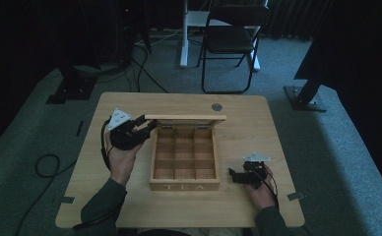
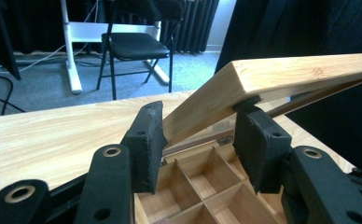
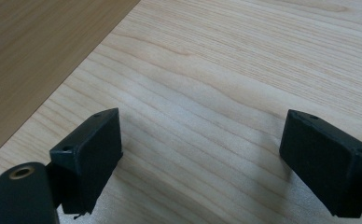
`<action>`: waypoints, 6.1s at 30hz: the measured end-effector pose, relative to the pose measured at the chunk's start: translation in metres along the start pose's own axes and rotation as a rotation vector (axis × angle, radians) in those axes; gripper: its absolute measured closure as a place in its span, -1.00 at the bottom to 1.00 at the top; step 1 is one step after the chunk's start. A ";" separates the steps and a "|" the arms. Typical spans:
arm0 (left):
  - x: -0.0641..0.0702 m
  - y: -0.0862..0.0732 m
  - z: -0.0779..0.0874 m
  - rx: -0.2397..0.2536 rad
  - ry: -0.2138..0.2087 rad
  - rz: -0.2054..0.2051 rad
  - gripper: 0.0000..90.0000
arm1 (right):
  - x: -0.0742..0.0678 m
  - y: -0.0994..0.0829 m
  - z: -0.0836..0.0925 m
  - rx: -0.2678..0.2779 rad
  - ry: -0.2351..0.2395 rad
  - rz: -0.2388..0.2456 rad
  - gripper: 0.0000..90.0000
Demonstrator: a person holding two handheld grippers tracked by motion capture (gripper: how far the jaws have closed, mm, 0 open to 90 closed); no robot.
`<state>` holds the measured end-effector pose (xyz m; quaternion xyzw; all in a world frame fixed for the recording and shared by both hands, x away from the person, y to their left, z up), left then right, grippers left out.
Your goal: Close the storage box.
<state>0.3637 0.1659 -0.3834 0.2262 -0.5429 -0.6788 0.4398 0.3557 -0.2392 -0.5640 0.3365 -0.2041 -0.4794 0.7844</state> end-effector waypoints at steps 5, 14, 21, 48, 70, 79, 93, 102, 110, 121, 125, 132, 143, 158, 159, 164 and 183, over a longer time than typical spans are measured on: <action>0.002 -0.004 0.001 -0.012 -0.010 -0.004 0.16 | 0.000 0.000 0.000 -0.001 0.001 0.000 -0.72; 0.005 -0.011 0.003 -0.023 -0.010 -0.012 0.14 | 0.000 0.000 0.000 0.000 0.000 -0.001 -0.72; 0.008 -0.016 0.007 -0.038 -0.003 -0.029 0.12 | 0.000 0.000 0.000 0.001 0.001 -0.001 -0.72; 0.013 -0.044 0.015 -0.076 -0.029 -0.004 0.05 | 0.000 0.000 0.000 0.003 0.001 0.001 -0.72; 0.016 -0.061 0.020 -0.105 -0.034 -0.006 0.02 | 0.000 0.000 0.000 0.002 0.001 -0.002 -0.72; 0.017 -0.065 0.020 -0.111 -0.033 0.006 0.02 | 0.000 0.000 0.000 0.002 0.001 -0.002 -0.72; 0.020 -0.072 0.022 -0.127 -0.032 0.007 0.00 | 0.000 0.000 0.000 0.001 0.002 -0.001 -0.72; 0.022 -0.079 0.025 -0.135 -0.040 0.006 -0.02 | 0.000 0.000 0.000 0.002 0.001 0.001 -0.72; 0.023 -0.084 0.026 -0.145 -0.038 0.008 -0.02 | 0.000 0.000 0.000 0.000 0.002 -0.003 -0.72; 0.024 -0.095 0.027 -0.166 -0.031 0.010 -0.02 | 0.000 0.000 0.000 0.000 0.002 -0.002 -0.72; 0.025 -0.100 0.027 -0.178 -0.032 0.015 -0.03 | 0.000 0.000 0.000 0.001 0.002 -0.003 -0.72; 0.026 -0.107 0.027 -0.190 -0.019 0.011 -0.04 | 0.000 0.000 0.000 0.000 0.002 -0.001 -0.72; 0.028 -0.120 0.027 -0.224 -0.006 0.007 -0.05 | 0.000 0.000 0.000 0.000 0.002 -0.001 -0.72; 0.031 -0.142 0.024 -0.291 -0.021 0.005 -0.10 | 0.000 0.000 0.000 0.000 0.002 -0.001 -0.72; 0.031 -0.142 0.024 -0.291 -0.021 0.005 -0.15 | 0.000 0.000 0.000 0.000 0.002 -0.001 -0.72; 0.032 -0.146 0.028 -0.294 -0.042 0.018 -0.16 | 0.000 0.000 0.000 0.000 0.002 -0.001 -0.72; 0.027 -0.146 0.046 -0.228 -0.047 0.037 -0.18 | 0.000 0.000 0.000 0.000 0.002 -0.001 -0.72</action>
Point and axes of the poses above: each handheld gripper's, and its own axes: z roughly backward along the jaws, y roughly out of its top, x roughly to its right, the point moved 2 cm from there along -z, roughly forward along the jaws
